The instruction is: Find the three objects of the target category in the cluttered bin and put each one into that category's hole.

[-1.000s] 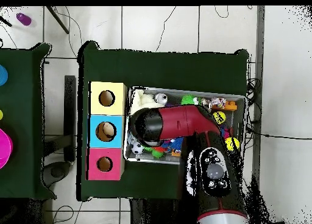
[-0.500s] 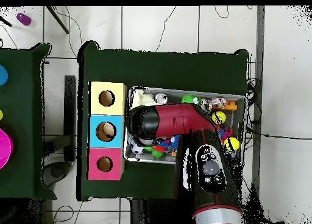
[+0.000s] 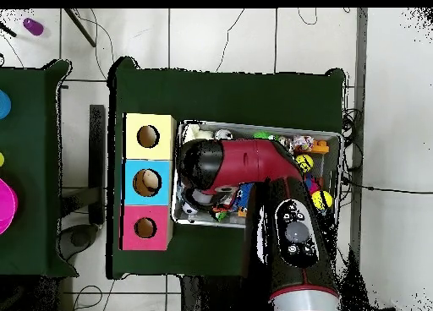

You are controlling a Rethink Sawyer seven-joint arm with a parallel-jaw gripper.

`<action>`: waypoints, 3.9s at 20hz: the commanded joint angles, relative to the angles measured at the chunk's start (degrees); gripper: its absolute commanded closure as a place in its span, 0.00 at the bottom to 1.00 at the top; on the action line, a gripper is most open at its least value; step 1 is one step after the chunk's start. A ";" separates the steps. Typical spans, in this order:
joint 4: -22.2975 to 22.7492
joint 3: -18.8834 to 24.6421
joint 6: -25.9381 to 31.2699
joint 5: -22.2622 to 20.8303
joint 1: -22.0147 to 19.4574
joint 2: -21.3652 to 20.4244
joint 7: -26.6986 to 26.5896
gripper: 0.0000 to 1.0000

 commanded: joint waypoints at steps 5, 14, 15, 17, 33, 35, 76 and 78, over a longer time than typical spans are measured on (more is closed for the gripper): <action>-4.83 0.90 8.40 1.65 0.27 2.16 4.38 1.00; -1.17 -1.74 -3.02 3.37 6.27 5.31 15.52 1.00; -1.70 -2.23 -3.15 3.31 7.22 5.84 16.71 1.00; -2.80 -2.91 -2.83 4.02 8.65 6.95 18.47 1.00; -4.18 -5.69 11.10 13.35 12.75 7.27 17.66 1.00; -4.31 -5.83 11.97 13.75 12.77 7.12 17.07 1.00; -8.32 -11.95 9.70 20.75 20.81 13.11 21.86 1.00; -7.84 -12.33 9.39 21.65 21.26 13.08 22.46 1.00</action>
